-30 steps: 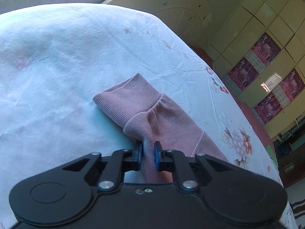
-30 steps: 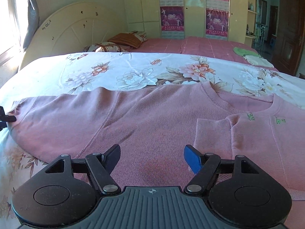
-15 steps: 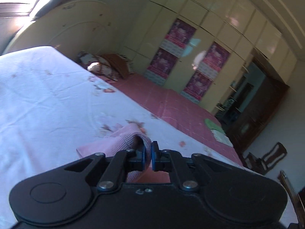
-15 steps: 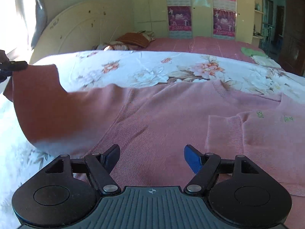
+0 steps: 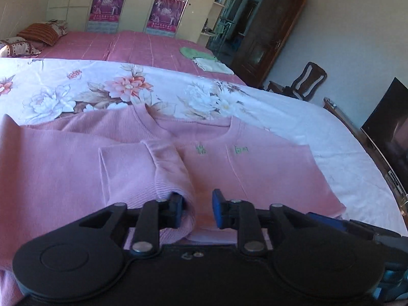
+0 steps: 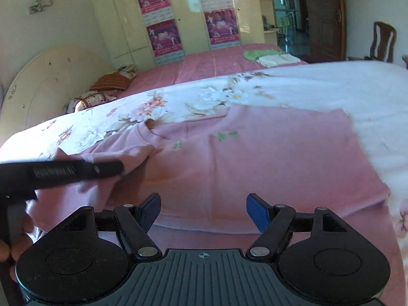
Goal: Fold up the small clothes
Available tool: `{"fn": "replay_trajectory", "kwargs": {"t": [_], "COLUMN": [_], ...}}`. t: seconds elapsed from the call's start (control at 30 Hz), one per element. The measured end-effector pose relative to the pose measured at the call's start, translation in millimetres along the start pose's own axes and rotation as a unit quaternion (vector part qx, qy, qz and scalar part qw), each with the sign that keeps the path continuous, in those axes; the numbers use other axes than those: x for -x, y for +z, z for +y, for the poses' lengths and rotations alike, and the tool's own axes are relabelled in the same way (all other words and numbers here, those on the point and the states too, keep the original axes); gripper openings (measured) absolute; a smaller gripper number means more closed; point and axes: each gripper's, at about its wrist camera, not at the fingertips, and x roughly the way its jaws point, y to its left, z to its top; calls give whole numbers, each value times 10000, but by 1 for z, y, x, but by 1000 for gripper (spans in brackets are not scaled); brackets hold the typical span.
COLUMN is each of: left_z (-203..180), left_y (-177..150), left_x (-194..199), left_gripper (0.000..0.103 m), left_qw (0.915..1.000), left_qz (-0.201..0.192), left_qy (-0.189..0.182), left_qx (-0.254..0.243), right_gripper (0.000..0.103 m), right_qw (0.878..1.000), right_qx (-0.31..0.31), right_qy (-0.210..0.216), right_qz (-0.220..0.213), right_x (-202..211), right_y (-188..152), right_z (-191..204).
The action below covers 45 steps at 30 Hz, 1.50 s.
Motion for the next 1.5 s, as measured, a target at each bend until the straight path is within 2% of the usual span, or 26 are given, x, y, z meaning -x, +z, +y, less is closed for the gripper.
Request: {"fn": "replay_trajectory", "kwargs": {"t": [0.07,0.13,0.17,0.23,0.37,0.43,0.53,0.57,0.6,0.63,0.67,0.77,0.87,0.9,0.93,1.0,1.07,1.13,1.23,1.33,1.4,1.43,1.47,1.5], "left_z": [1,1,1,12,50,70,98,104,110,114,119,126,129,129,129,129,127,124,116,109,106,105,105,106], "left_y": [-2,0,4,7,10,6,-4,-8,-14,-17,-22,-26,-29,-30,-30,-31,-30,-29,-29,-34,-38,-38,-37,-36], "left_x": [13,34,46,63,93,99,98,96,96,93,95,86,78,75,73,69,68,67,60,47,44,44,43,44], "left_gripper": [65,76,79,80,81,80,77,76,76,76,75,76,75,75,75,75,75,75,76,75,75,76,76,76], "left_qw": [9998,9983,9971,9955,9899,9843,9781,9767,9753,9745,9739,9738,9755,9756,9756,9755,9753,9765,9785,9793,9788,9786,9786,9786], "left_qz": [-164,-495,-628,-770,-924,-871,-702,-629,-578,-549,-490,-360,-231,-204,-186,-155,-164,-186,-142,82,70,82,98,111], "left_qy": [96,295,404,556,1000,1449,1831,1916,1989,2030,2062,2091,2032,2035,2046,2056,2066,2010,1948,1940,1998,2011,2010,2004], "left_qx": [-14,-53,-115,-51,407,506,700,728,761,786,810,818,815,794,776,762,761,760,666,566,455,421,424,463], "right_gripper": [74,74,74,74,74,74,74,71,64,38,31,31,32,31,31,13,10,8,7,7,8,20,47,58], "right_qw": [9999,9998,9996,9990,9949,9908,9802,9763,9724,9679,9638,9534,9436,9440,9483,9659,9864,9959,9990,9944,9933,9946,9968,9986], "right_qx": [-28,-33,1,143,707,1188,1952,2148,2325,2511,2666,3007,3293,3287,3166,2580,1590,739,-176,-979,-1062,-967,-774,-519], "right_qy": [98,218,285,433,713,643,329,265,194,80,-17,-254,-302,-238,-140,63,361,460,264,315,329,268,116,-14], "right_qz": [16,16,0,4,-46,-82,-64,-55,-56,-48,-54,1,-144,-158,-192,-202,-195,-244,-307,237,309,261,136,-25], "right_x": [4,6,6,5,-1,-8,-26,-31,-37,-45,-52,-70,-77,-78,-75,-65,-50,-35,-19,-31,-32,-31,-28,-25], "right_y": [-3,-4,-4,-5,-6,-10,-22,-26,-30,-33,-35,-37,-36,-33,-30,-14,8,23,28,18,15,16,18,19], "right_z": [-5,-3,0,14,56,79,110,118,124,129,132,137,140,140,137,124,99,68,18,-27,-36,-35,-30,-24]}}
